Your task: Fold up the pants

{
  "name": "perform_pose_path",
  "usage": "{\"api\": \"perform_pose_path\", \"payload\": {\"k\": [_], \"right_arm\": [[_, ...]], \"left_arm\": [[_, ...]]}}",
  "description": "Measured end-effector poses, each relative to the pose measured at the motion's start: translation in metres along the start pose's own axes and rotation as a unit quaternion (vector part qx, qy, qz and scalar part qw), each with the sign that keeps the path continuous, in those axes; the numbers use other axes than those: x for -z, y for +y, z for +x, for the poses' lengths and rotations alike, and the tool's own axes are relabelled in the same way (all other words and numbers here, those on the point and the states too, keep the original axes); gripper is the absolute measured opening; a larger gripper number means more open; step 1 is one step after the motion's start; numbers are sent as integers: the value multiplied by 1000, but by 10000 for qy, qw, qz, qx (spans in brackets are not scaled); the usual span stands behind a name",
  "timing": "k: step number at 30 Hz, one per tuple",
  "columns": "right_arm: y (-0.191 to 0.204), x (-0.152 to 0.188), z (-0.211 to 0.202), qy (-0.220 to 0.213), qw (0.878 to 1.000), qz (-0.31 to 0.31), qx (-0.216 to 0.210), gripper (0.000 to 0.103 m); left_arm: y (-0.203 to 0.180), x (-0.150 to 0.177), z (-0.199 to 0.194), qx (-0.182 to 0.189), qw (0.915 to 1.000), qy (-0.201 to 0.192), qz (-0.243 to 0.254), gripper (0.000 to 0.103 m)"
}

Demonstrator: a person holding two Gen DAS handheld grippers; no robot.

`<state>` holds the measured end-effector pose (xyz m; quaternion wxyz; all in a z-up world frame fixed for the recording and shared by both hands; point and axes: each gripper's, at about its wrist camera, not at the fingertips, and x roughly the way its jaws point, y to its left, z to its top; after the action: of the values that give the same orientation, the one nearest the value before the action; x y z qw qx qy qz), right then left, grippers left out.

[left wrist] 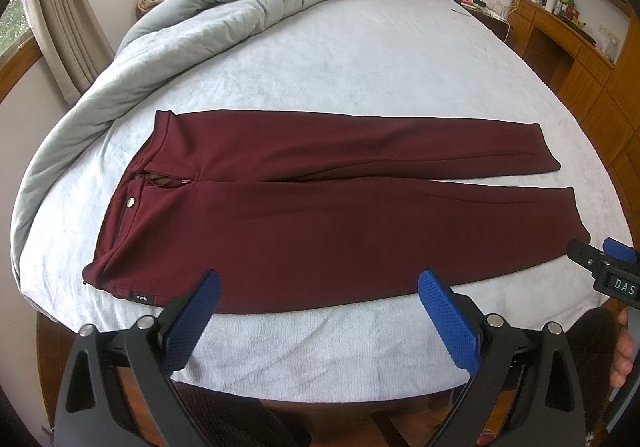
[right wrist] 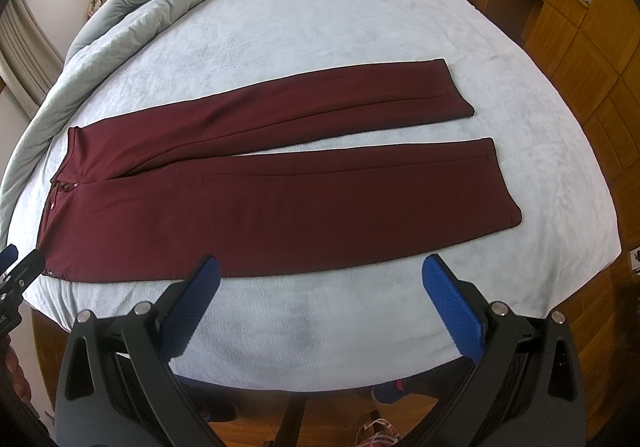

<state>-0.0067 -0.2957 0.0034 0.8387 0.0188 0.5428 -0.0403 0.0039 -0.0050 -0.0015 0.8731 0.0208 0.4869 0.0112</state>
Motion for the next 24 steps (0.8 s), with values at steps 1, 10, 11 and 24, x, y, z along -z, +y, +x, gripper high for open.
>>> {"api": "perform_pose_path", "payload": {"k": [1,10,11,24], "right_arm": [[0,0,1,5,10000,2,2,100],[-23,-29,17,-158,9999,-28,-40,100],[-31,-40,20,-218,9997,4,-104,100],[-187,-209,168,218,9987,462,-30,100]], "left_arm": [[0,0,1,21,10000,28,-14,99],[-2,-18,28,261,9991,268,-177,99],[-3,-25,34,295,9991,247,-203,99],[-86,-133,169,713,9970,274,-135,99]]}}
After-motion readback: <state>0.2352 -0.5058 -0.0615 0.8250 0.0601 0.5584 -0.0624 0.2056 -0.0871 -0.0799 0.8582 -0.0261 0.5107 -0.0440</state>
